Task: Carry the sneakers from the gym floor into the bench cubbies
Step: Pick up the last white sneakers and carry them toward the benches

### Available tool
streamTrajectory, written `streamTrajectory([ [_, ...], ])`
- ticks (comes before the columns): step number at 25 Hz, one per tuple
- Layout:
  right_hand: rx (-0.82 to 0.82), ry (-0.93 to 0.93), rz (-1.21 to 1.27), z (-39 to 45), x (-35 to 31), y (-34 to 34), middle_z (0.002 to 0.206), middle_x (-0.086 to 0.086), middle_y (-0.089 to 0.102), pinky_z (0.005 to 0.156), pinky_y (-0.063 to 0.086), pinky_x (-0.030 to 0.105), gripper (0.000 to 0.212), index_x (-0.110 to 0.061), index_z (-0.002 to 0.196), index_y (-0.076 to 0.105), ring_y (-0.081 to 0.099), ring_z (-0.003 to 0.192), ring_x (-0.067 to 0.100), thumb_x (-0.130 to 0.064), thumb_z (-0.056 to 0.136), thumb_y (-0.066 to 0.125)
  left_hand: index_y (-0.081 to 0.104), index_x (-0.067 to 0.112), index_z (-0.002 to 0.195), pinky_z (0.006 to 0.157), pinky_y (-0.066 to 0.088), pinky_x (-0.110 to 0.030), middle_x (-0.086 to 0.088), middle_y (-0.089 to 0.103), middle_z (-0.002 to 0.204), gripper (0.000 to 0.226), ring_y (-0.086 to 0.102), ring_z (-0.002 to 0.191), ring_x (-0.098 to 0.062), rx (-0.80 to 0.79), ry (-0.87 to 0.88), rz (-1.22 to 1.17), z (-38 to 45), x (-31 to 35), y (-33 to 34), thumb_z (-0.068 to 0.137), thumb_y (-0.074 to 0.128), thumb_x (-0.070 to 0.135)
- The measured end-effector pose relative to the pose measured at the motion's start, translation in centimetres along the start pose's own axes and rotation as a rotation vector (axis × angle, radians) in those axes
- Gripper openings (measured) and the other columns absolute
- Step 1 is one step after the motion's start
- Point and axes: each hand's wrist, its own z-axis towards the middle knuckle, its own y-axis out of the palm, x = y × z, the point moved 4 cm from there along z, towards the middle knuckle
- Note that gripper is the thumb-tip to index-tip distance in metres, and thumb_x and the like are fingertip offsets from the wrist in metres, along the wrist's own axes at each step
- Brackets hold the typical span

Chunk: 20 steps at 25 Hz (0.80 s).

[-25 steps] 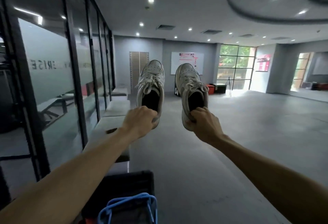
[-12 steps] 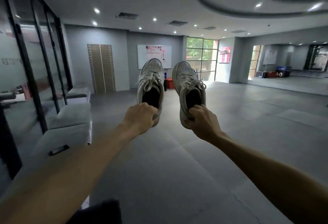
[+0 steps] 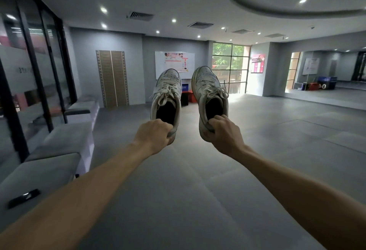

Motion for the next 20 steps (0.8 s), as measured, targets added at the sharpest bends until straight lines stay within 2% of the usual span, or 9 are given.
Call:
streamTrajectory([
  [3,0.015,-0.010,0.009,5.6,4.8,5.4,0.070,-0.004,0.043,0.051,0.022,0.027,0.033,-0.016,0.065,0.040,0.036,0.071,0.017,-0.028,0.088,0.061,0.053,0.017,0.074,0.059,0.040,-0.032,-0.007,0.065,0.084,0.024,0.061,0.078,-0.030,0.008,-0.034,0.013,7.0,-2.7,5.1,0.088,0.055,0.036],
  [7,0.022,-0.031,0.012,13.3,10.6,14.0,0.067,-0.006,0.041,0.047,0.016,0.023,0.035,-0.018,0.063,0.038,0.036,0.069,0.017,-0.026,0.087,0.062,0.043,0.022,0.070,0.060,0.038,-0.030,-0.006,0.064,0.084,0.029,0.061,0.078,-0.030,0.024,-0.067,-0.009,16.3,-7.5,12.8,0.087,0.058,0.039],
  [12,-0.001,-0.046,0.032,24.4,17.3,25.2,0.065,-0.006,0.041,0.047,0.016,0.022,0.036,-0.020,0.061,0.039,0.037,0.067,0.018,-0.026,0.084,0.065,0.043,0.022,0.069,0.059,0.032,-0.030,-0.004,0.063,0.082,0.030,0.059,0.075,-0.027,0.026,-0.085,-0.002,28.5,-14.5,21.9,0.085,0.062,0.040],
  [20,0.005,-0.067,0.074,42.6,27.1,42.9,0.068,-0.003,0.043,0.051,0.020,0.027,0.036,-0.017,0.061,0.038,0.036,0.070,0.018,-0.027,0.088,0.061,0.044,0.022,0.068,0.059,0.033,-0.029,-0.004,0.063,0.082,0.029,0.061,0.080,-0.029,0.037,-0.132,0.030,48.8,-25.9,35.1,0.082,0.062,0.040],
])
